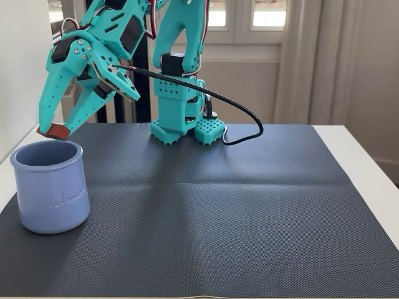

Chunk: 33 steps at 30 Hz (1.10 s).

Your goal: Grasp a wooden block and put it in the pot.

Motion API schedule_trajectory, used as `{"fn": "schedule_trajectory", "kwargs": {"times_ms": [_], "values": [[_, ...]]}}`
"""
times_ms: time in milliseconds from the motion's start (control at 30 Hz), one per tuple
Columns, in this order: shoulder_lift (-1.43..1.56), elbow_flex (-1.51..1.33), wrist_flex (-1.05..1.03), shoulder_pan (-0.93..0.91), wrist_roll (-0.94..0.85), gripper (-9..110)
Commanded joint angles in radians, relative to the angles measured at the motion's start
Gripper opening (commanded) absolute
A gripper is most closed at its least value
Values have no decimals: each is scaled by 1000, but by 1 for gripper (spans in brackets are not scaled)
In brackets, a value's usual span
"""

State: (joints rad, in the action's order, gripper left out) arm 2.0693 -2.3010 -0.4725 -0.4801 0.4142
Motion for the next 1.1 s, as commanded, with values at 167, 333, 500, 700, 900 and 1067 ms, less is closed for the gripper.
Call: {"fn": "schedule_trajectory", "kwargs": {"times_ms": [167, 333, 500, 700, 900, 1067], "values": [[23, 3, 17, 5, -3, 18], [25, 5, 17, 32, -5, 5], [37, 3, 11, 92, -6, 0], [123, -15, 6, 256, -106, 0], [393, -118, 6, 440, -184, 0], [680, -258, 6, 555, -284, 0]]}}
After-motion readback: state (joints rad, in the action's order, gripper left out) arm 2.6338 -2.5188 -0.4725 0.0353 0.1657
